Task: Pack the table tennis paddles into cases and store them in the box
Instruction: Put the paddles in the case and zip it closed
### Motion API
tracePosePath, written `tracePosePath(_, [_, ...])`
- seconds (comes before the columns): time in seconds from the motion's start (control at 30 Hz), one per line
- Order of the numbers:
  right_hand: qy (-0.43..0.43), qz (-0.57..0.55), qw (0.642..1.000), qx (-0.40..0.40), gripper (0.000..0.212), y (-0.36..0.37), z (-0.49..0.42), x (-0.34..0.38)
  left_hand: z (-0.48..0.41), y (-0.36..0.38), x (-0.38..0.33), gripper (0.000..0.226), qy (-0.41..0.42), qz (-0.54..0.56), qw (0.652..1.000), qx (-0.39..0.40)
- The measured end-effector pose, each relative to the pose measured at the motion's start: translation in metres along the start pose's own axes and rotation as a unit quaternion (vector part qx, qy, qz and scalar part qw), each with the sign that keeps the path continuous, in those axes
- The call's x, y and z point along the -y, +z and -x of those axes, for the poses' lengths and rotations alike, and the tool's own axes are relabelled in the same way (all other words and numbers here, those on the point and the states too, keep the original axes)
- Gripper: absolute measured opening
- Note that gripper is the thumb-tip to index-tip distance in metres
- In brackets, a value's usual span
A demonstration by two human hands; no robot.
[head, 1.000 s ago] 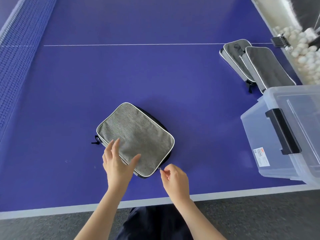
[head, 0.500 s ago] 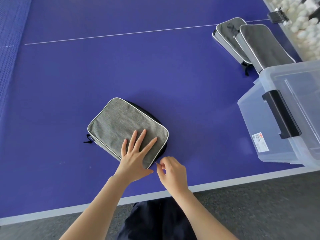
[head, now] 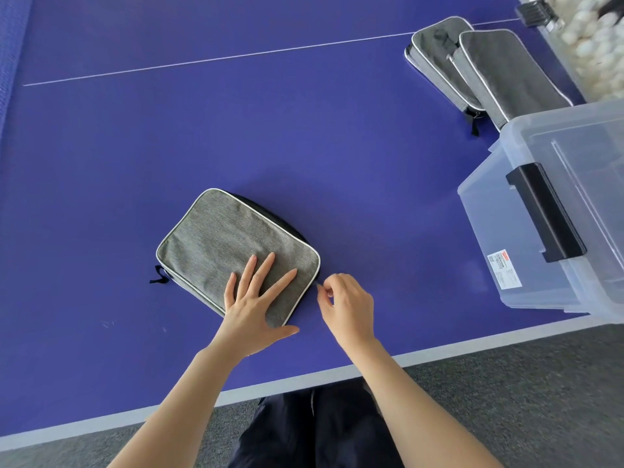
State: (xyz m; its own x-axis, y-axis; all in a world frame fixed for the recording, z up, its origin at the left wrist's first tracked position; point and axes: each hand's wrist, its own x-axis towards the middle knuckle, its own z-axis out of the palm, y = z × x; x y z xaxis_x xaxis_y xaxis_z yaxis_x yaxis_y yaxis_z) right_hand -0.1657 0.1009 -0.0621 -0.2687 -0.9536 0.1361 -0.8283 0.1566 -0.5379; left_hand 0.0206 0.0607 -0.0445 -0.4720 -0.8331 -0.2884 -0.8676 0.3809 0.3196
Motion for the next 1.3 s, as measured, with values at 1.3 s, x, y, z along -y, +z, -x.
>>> tracePosePath(1.3, [0.001, -0.102, 0.961, 0.257, 0.019, 0.032, -0.161, 0.025, -0.004, -0.036, 0.051, 0.094, -0.528, 0.559, 0.578, -0.274])
